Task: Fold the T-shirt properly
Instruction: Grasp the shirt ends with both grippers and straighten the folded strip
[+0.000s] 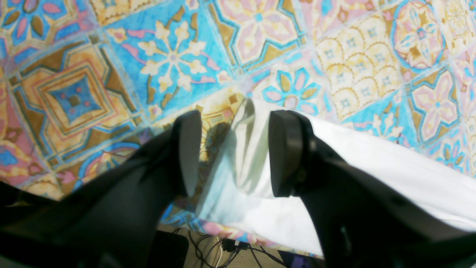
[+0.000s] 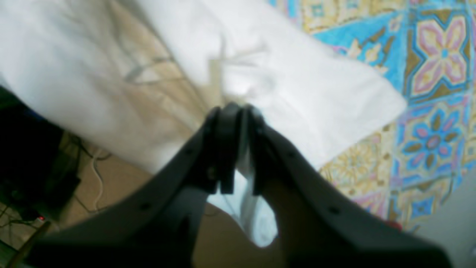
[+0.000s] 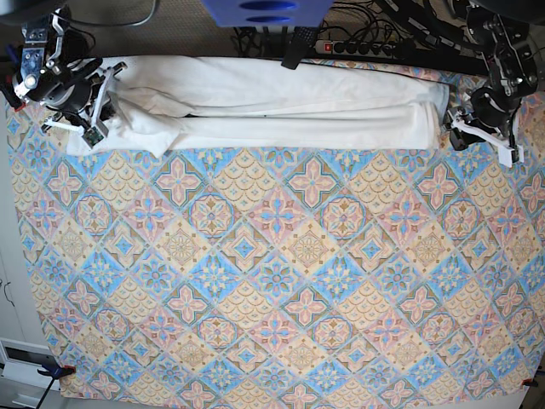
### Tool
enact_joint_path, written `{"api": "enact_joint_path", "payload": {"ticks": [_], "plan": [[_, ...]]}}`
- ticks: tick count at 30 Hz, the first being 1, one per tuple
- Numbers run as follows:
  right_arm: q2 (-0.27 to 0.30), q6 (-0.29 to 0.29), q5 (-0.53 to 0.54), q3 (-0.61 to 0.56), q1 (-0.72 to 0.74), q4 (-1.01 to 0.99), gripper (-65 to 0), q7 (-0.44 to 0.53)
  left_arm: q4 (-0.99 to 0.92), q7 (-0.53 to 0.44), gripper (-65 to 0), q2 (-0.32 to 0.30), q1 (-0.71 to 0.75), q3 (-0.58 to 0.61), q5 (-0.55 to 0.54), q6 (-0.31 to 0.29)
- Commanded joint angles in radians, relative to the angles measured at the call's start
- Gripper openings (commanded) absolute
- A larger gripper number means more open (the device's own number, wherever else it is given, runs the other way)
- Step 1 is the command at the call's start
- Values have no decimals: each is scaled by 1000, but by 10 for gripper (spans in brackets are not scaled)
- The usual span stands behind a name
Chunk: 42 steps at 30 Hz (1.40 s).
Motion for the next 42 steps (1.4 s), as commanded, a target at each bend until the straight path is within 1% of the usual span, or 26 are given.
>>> {"api": "enact_joint_path", "payload": {"ticks": [1,4,6,9,11,15,16,19,22,26,28,30,32,42], "plan": [[13,-5,-38,12,-2,10,-521,2,13,-15,-353,-22,0,-6,-6,-3],[-16,-5,-124,15,-4,15,-443,2,13,-9,-352,-71,10,-6,-6,-4],[-23,-5,-150,32,-5,15,-415,5,12,28,-352,-98,6,-6,-6,-4],[-49,-5,-151,89,-7,18,-410,9,12,80,-352,-143,2,-5,-6,-4],[-68,-5,-151,127,-7,38,-410,9,12,89,-352,-171,2,-5,-6,-4],[-91,-5,-151,172,-7,61,-410,9,12,92,-352,-198,10,-2,-6,-4],[-94,-5,-151,176,-7,64,-410,9,1,94,-352,-201,10,21,-6,-4],[-95,-5,-151,170,-7,67,-410,9,-71,94,-351,-250,2,116,-6,-4],[-111,-5,-151,170,-7,67,-410,9,-136,91,-347,-273,-1,182,-8,-4],[-122,-5,-151,170,-7,67,-410,9,-160,94,-282,-283,-27,265,-8,-10],[-123,-5,-151,169,-7,67,-410,9,-166,94,-255,-302,-27,294,-8,-47],[-123,-5,-151,169,-7,67,-410,9,-180,94,-250,-302,-32,299,-8,-78],[-123,-5,-151,169,-5,67,-410,9,-205,94,-247,-302,-35,301,-8,-89],[-123,-5,-150,169,0,67,-410,9,-228,86,-246,-298,-37,307,0,-89]]}}
